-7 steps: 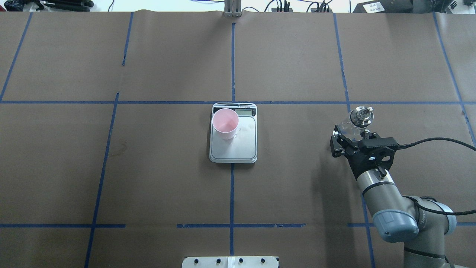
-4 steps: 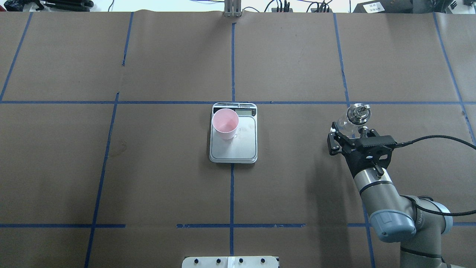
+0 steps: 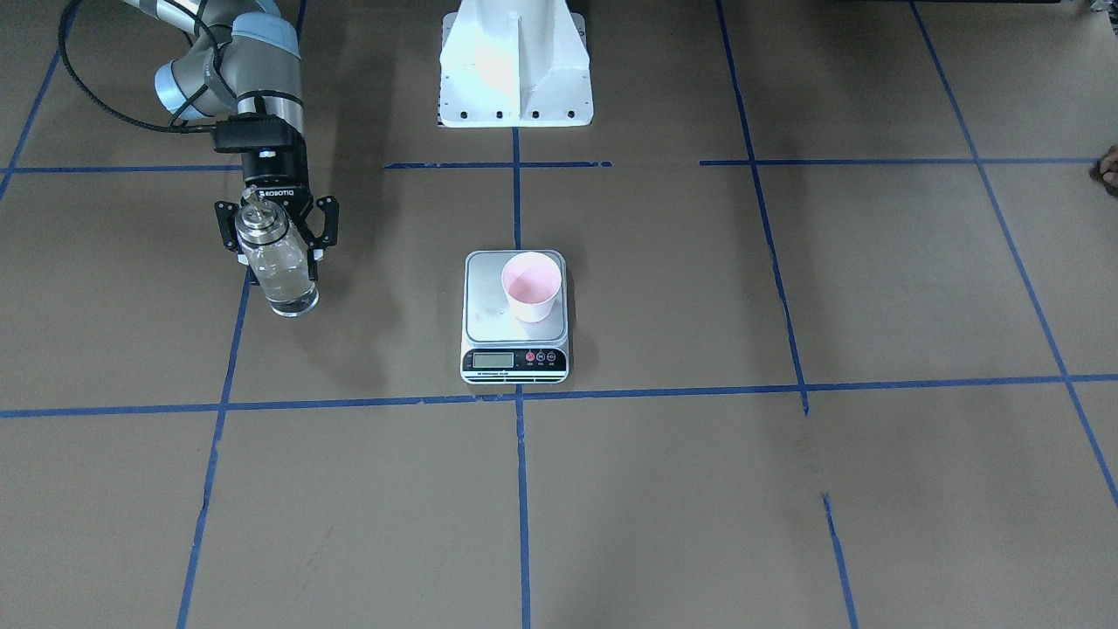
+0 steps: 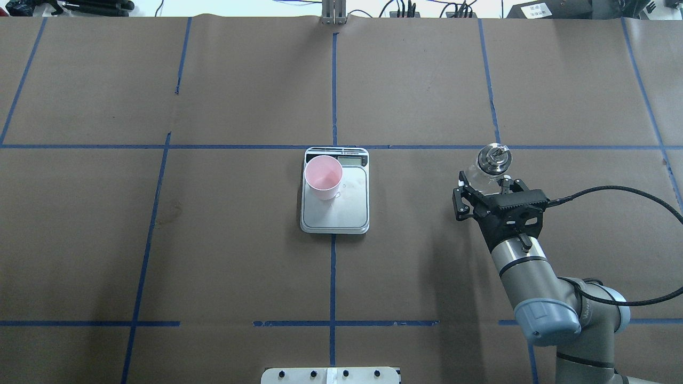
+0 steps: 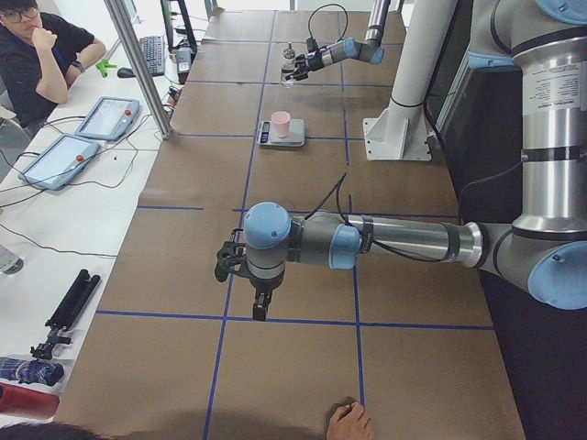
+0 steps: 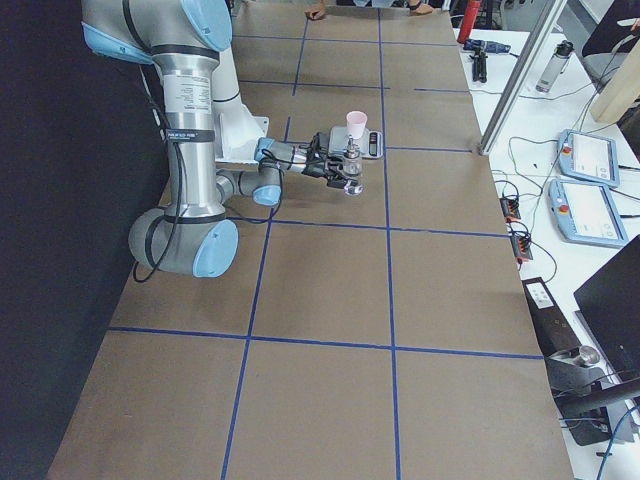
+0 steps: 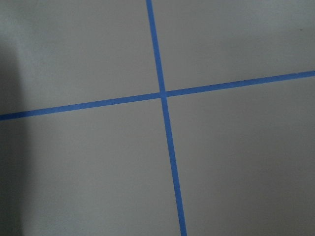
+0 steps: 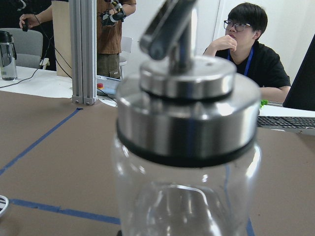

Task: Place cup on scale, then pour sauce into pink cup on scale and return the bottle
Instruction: 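Lift the glass bottle with the right gripper and carry it toward the cup, then tilt the glass bottle with the right gripper over the pink cup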

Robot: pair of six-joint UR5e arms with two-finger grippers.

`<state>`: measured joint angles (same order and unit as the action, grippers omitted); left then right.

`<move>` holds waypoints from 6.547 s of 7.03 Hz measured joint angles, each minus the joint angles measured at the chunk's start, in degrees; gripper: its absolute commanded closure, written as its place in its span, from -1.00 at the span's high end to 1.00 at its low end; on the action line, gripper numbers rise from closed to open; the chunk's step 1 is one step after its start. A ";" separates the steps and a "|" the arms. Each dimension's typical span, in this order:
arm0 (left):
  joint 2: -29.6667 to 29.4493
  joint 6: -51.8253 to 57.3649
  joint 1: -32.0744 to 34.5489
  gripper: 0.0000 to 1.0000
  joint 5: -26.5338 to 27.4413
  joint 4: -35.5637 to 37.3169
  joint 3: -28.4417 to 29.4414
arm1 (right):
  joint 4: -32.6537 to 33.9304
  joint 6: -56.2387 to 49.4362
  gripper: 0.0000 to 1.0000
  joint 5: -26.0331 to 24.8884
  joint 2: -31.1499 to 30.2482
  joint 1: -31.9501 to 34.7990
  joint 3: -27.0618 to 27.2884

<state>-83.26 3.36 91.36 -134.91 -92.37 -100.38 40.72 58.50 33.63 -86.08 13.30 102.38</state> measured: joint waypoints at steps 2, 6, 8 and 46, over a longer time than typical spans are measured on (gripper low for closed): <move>0.02 -0.02 0.04 1.00 0.07 0.00 0.40 | 0.08 -3.45 -1.00 0.41 0.64 0.00 0.06; 0.03 -0.02 0.05 1.00 0.00 0.10 0.41 | -0.29 -12.95 -1.00 5.00 2.40 0.41 1.64; 0.60 -0.02 0.05 1.00 -0.06 0.10 0.37 | -0.54 -25.35 -1.00 7.12 3.15 1.43 2.84; 2.50 -0.02 -0.04 1.00 -0.38 0.35 1.87 | 75.90 -25.08 -1.00 -23.29 29.80 1.00 -7.09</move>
<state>-80.76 3.34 91.32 -135.28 -92.02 -98.51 116.62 33.41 10.34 -56.28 14.30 95.30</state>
